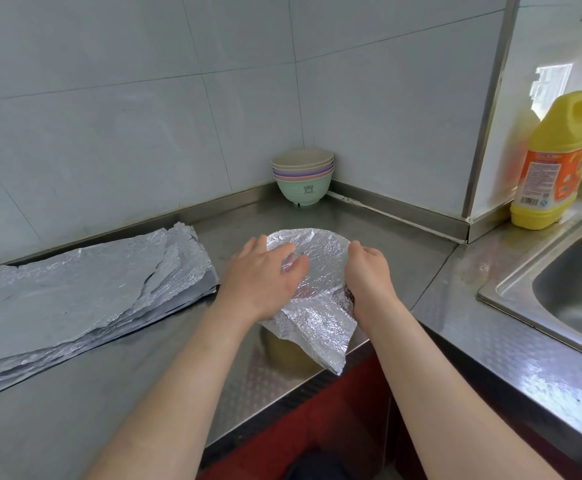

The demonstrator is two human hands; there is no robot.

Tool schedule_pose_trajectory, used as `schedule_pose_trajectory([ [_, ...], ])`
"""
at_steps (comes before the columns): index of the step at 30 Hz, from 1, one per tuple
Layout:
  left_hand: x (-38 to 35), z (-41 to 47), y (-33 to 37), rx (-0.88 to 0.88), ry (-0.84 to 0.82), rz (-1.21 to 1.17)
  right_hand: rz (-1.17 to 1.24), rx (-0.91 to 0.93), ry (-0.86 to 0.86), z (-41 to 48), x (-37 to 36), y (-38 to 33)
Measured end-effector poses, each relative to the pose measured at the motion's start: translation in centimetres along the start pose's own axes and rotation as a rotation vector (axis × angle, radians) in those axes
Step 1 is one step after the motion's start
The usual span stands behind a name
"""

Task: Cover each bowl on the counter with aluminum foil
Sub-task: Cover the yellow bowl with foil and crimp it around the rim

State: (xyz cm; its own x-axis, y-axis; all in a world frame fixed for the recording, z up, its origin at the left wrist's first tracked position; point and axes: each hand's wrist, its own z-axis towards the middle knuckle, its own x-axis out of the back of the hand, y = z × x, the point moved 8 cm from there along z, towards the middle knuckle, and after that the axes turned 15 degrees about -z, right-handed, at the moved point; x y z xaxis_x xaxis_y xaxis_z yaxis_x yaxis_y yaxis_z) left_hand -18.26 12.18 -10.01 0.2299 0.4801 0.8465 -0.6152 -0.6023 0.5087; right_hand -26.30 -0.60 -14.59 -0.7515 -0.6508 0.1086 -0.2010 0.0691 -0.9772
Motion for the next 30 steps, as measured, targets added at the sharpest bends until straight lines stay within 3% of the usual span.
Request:
schedule_pose_trajectory([
  [5,-0.4,0.5,-0.5,0.003,0.011,0.033,-0.042,0.0,0.034,0.2,0.2,-0.3],
  [10,-0.4,0.5,-0.7,0.027,0.031,0.04,0.006,-0.051,-0.086,-0.5,0.2,-0.3],
  [17,-0.6,-0.4,-0.3,0.112,-0.001,0.108,-0.256,0.082,-0.081,-1.0,0.9,-1.3],
  [22,1.8,0.7,0.0,0.032,0.036,0.15,-0.384,0.116,-0.063,0.0,1.3,-1.5],
  [27,1.4,2.7,-0.6,0.017,-0.119,0.053,-0.376,0.127,-0.069,0.4,1.3,-1.4],
  [30,1.0,2.7,-1.3,0.066,-0.121,0.008,-0.369,0.135,-0.07,0.5,1.3,-1.5],
])
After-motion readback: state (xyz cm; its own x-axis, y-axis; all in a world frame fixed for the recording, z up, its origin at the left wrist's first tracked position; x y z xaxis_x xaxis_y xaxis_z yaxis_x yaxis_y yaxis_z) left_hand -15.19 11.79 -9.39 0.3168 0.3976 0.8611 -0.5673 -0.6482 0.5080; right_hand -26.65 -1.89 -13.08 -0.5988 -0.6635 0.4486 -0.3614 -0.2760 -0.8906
